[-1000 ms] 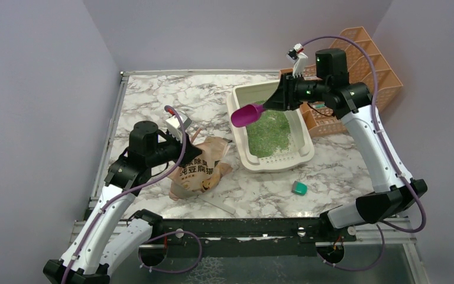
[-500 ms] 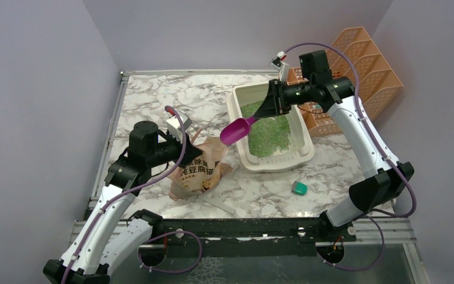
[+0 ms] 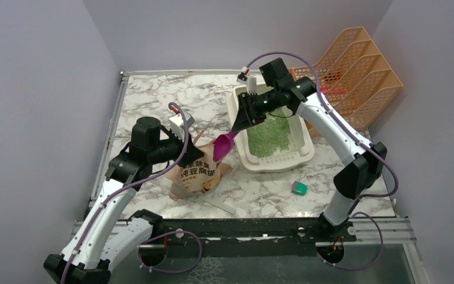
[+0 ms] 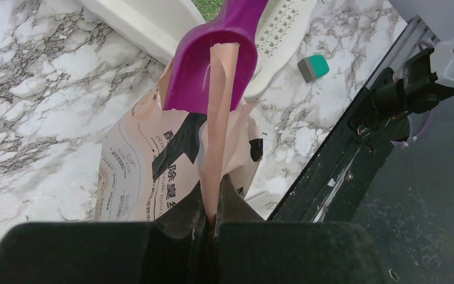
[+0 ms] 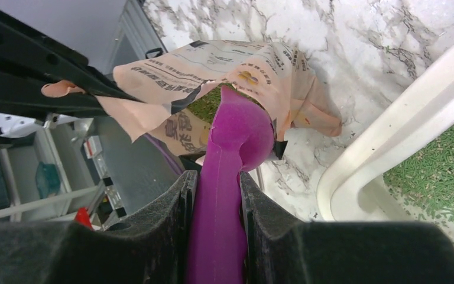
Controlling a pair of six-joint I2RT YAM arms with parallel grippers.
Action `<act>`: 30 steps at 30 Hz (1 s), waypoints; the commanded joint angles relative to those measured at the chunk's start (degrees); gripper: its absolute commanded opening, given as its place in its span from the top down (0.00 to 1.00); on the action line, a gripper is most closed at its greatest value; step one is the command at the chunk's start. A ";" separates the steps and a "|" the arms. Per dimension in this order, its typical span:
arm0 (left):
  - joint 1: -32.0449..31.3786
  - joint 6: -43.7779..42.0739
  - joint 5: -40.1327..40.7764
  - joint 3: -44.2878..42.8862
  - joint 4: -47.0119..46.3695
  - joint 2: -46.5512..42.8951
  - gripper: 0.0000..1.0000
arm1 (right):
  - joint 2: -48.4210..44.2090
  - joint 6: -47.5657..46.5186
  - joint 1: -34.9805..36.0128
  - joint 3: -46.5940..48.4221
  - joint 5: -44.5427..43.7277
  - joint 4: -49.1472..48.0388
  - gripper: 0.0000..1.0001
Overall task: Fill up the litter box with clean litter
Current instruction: 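Scoop the cat litter from the cat litter bag.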
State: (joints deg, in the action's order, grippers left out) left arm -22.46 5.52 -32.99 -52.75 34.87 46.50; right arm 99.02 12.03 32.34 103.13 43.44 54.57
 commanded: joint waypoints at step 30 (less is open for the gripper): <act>-0.13 -0.35 -1.77 -2.44 -1.29 -1.89 1.00 | 4.49 0.12 15.83 9.69 -33.15 4.22 0.99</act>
State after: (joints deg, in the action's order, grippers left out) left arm -22.46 4.82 -32.95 -53.89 37.43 46.02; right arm 108.38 15.57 48.05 108.81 21.74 54.35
